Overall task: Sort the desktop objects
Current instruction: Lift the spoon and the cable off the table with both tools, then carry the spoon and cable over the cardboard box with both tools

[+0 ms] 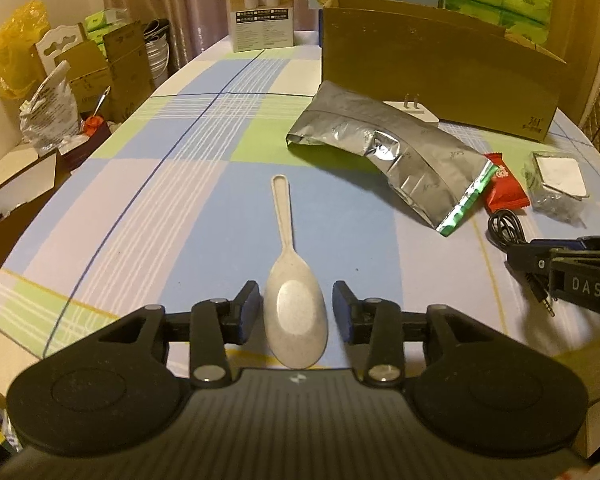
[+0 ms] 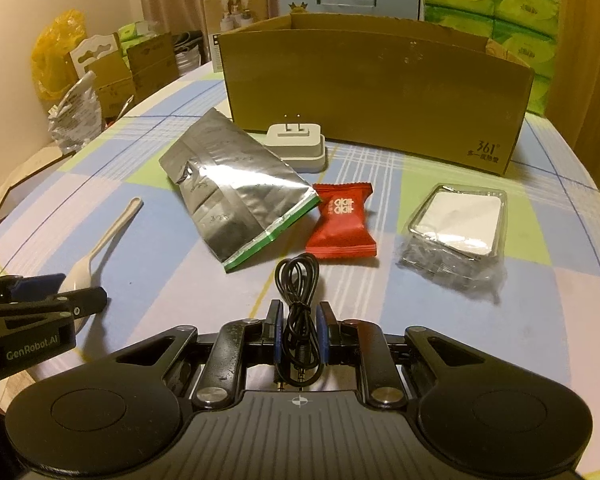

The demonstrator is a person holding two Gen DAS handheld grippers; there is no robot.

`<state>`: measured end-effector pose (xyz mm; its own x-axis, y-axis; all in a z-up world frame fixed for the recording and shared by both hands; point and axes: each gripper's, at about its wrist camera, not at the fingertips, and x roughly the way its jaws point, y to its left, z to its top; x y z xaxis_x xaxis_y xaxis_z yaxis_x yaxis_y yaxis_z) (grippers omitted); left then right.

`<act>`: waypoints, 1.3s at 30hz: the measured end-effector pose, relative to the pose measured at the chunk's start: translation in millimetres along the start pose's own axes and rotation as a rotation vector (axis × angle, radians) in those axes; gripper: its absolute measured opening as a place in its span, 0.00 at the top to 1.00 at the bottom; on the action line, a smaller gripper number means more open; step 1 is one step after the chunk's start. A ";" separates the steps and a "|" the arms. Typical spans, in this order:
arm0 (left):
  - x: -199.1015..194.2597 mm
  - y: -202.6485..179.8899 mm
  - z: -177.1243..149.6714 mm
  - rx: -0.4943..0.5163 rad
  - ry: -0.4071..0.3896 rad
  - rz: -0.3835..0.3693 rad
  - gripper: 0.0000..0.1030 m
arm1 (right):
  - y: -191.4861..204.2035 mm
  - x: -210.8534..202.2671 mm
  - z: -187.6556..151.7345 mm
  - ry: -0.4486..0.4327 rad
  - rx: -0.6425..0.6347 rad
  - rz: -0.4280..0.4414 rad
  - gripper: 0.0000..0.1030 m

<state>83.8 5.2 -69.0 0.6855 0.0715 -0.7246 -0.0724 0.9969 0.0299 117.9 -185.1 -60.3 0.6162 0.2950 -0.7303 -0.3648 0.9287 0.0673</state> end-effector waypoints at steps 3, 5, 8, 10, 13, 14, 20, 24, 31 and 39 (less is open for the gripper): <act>0.2 0.5 -0.7 -0.013 -0.004 0.006 0.64 | -0.1 0.9 -0.1 0.001 0.006 0.001 0.87; -0.3 -1.1 -1.4 -0.009 -0.003 0.014 0.66 | -0.1 0.8 0.3 0.000 0.010 0.003 0.87; -1.5 -6.8 -1.3 0.025 -0.005 0.025 0.73 | -0.1 0.2 0.9 -0.005 0.013 0.004 0.87; -2.0 -6.4 -1.4 0.024 -0.007 0.021 0.73 | -0.3 -1.5 0.9 -0.011 0.016 0.004 0.87; -5.4 -2.4 -1.0 0.004 -0.020 0.014 0.74 | -1.5 -5.8 1.9 -0.030 0.022 0.002 0.87; -7.4 -1.7 0.0 -0.001 -0.027 0.014 0.74 | -2.0 -7.1 2.4 -0.035 0.024 0.003 0.87; -25.5 -0.8 9.7 -0.013 -0.089 0.007 0.74 | -2.5 -14.6 4.0 -0.062 0.027 0.004 0.87; -36.5 -1.3 14.0 -0.015 -0.118 -0.002 0.74 | -3.8 -20.6 5.9 -0.084 0.032 0.004 0.87; -52.6 -8.2 29.2 0.012 -0.156 -0.041 0.74 | -8.9 -37.4 13.1 -0.134 0.049 -0.004 0.87; -61.4 -27.2 58.5 0.055 -0.190 -0.122 0.74 | -27.4 -62.1 38.4 -0.201 0.116 -0.024 0.87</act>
<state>86.1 -24.5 15.0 0.8113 -0.0501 -0.5825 0.0556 0.9984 -0.0084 116.4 -220.2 9.3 0.7547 0.3007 -0.5830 -0.2729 0.9521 0.1377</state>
